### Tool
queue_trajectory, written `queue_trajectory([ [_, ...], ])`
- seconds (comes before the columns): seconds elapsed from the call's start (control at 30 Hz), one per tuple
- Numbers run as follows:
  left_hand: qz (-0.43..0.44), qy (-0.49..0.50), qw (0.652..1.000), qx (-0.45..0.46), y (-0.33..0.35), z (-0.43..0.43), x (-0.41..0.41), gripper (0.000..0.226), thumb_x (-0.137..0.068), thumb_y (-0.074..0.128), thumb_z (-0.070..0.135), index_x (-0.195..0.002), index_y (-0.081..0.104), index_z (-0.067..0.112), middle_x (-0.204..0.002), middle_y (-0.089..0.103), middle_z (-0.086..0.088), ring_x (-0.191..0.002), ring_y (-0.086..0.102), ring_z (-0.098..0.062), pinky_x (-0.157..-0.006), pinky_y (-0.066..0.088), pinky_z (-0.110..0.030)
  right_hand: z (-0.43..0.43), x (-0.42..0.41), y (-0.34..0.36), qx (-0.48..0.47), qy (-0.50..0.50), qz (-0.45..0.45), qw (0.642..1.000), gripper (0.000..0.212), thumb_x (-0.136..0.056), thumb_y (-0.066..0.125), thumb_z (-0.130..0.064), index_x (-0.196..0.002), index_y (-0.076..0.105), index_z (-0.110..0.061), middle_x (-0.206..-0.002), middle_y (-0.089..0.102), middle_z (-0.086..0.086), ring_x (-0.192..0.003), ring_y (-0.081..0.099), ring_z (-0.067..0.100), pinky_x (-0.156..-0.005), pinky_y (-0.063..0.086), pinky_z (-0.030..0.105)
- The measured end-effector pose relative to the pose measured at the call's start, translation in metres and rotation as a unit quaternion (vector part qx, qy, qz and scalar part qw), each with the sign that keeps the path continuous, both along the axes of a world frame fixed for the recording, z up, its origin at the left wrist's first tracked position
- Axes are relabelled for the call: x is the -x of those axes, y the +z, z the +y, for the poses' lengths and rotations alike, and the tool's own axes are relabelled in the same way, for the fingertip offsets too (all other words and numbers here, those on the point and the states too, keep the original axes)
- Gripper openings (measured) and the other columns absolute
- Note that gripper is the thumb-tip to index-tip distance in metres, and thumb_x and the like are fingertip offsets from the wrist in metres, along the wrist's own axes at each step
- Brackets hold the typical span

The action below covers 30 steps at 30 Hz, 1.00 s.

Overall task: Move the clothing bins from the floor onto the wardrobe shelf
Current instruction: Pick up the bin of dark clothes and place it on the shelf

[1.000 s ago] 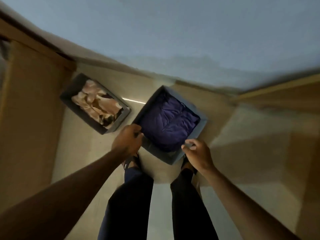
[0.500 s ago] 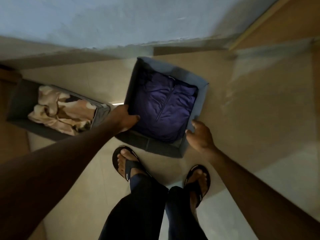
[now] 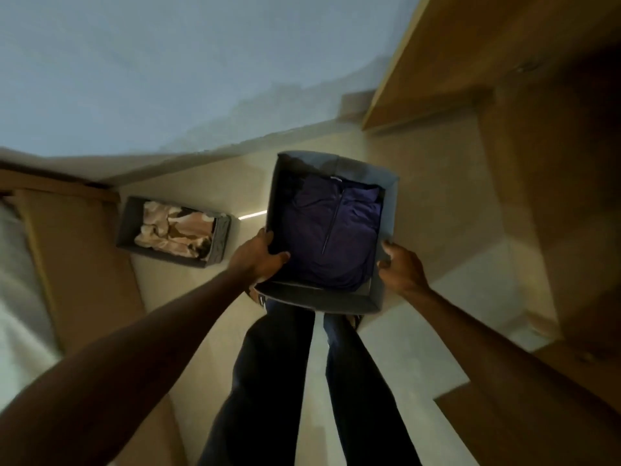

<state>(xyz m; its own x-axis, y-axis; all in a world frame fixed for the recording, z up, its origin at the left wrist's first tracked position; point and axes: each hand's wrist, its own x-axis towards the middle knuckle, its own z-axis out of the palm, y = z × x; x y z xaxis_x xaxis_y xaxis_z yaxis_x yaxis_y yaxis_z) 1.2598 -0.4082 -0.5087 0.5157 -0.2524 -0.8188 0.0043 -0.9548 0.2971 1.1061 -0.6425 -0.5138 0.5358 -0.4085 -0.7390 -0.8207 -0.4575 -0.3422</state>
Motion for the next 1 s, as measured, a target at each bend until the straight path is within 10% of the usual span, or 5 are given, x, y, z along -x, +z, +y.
queue_trajectory([
  [0.43,0.0,-0.066,0.994,0.086,0.309,-0.001,0.092,0.064,-0.097,0.052,0.034,-0.152,0.025,0.017,-0.151,0.042,-0.011,-0.134,0.045,-0.03,-0.108,0.039,-0.04,-0.021,0.126,0.321,0.074,-0.071,-0.09,0.991,0.05,-0.094,0.049,-0.005,-0.143,0.042,-0.009,-0.144,0.048,0.015,-0.128,0.05,0.034,-0.103,0.043,0.035],
  [0.6,-0.028,-0.117,0.985,0.122,0.361,-0.021,0.076,0.06,-0.096,0.053,0.034,-0.151,0.031,0.019,-0.15,0.044,-0.007,-0.132,0.048,-0.028,-0.108,0.038,-0.037,-0.015,0.155,0.379,0.12,-0.155,-0.125,0.973,0.049,-0.095,0.049,-0.007,-0.143,0.044,-0.013,-0.089,0.066,0.016,-0.075,0.054,0.015,-0.073,0.039,0.021],
  [1.0,-0.172,-0.226,0.92,0.27,0.485,-0.163,0.032,0.051,-0.093,0.054,0.038,-0.142,0.048,0.024,-0.14,0.056,-0.005,-0.125,0.056,-0.028,-0.102,0.045,-0.038,-0.066,0.172,0.477,0.263,-0.323,-0.258,0.871,0.048,-0.096,0.047,-0.007,-0.143,0.044,-0.017,-0.065,0.037,-0.017,-0.052,0.027,-0.005,-0.051,0.028,0.014],
])
